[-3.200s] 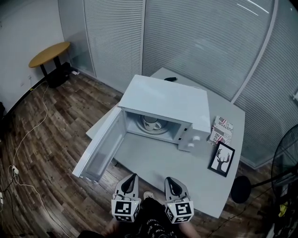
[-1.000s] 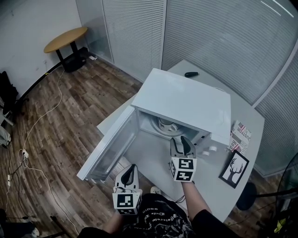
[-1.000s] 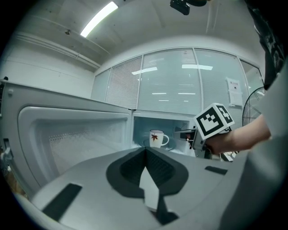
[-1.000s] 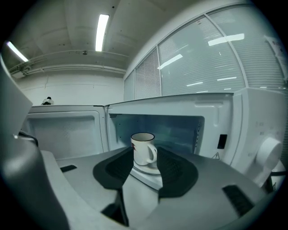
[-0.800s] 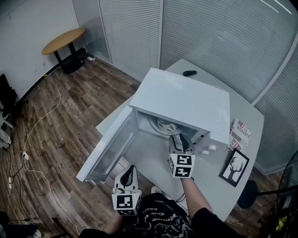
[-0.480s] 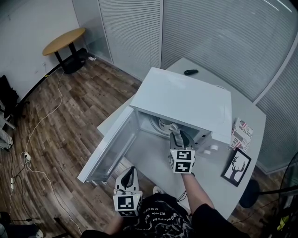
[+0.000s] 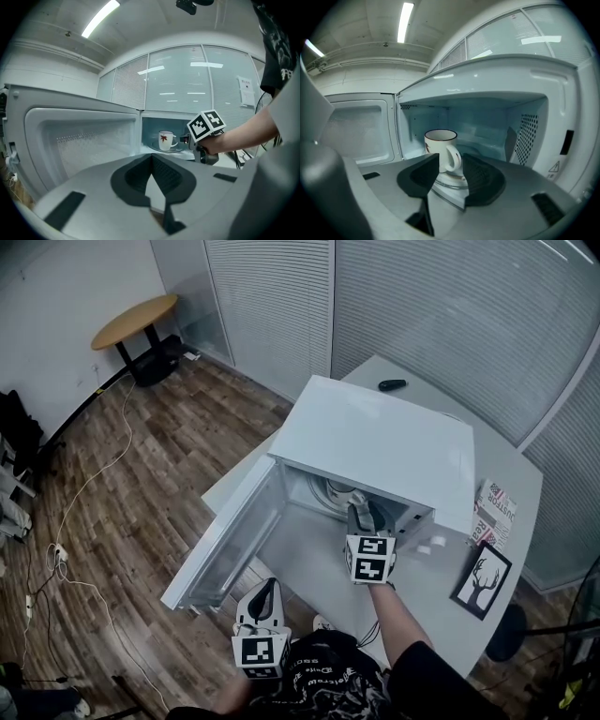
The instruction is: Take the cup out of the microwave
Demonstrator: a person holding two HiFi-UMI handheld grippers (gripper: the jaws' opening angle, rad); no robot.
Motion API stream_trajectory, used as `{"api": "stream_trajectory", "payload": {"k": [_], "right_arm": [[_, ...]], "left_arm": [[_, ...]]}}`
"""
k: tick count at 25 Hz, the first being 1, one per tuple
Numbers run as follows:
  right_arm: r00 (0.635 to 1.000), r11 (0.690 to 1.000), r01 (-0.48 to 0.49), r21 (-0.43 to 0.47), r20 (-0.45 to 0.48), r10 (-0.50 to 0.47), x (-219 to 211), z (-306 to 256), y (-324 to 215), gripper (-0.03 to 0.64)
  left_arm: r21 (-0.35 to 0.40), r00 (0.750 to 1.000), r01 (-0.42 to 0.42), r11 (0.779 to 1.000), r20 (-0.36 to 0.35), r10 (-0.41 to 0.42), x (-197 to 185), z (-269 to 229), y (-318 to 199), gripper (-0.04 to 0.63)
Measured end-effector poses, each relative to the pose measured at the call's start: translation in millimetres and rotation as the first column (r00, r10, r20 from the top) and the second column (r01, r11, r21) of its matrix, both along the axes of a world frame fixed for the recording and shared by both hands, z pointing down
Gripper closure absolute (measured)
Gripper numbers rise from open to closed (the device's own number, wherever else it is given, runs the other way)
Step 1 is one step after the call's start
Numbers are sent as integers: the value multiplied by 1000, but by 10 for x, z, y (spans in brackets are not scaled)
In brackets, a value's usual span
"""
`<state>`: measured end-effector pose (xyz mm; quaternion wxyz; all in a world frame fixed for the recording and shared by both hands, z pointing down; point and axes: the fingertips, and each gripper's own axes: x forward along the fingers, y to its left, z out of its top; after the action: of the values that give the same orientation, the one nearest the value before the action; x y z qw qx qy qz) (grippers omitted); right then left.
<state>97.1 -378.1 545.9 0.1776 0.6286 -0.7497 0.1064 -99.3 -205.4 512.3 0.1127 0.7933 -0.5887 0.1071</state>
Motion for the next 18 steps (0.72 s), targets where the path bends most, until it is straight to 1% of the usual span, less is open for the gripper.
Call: {"api": "stream_trajectory", "payload": {"k": [6,13,18], "right_arm": [[1000,1000,-25,-16,-11,25,29,73,-65,468],[999,998,-37,-41,-14,37,52,167,-136,468],[998,998,-56,-36,-8,56,78,180,-194,468]], "left_arm": [[-8,1000,13,1000,2,-12,-37,20,19,591],[-13,1000,6,1000,12,-6,-13,27,14,591],[-18,1000,1,1000,22,-1,-12,36,18,591]]}}
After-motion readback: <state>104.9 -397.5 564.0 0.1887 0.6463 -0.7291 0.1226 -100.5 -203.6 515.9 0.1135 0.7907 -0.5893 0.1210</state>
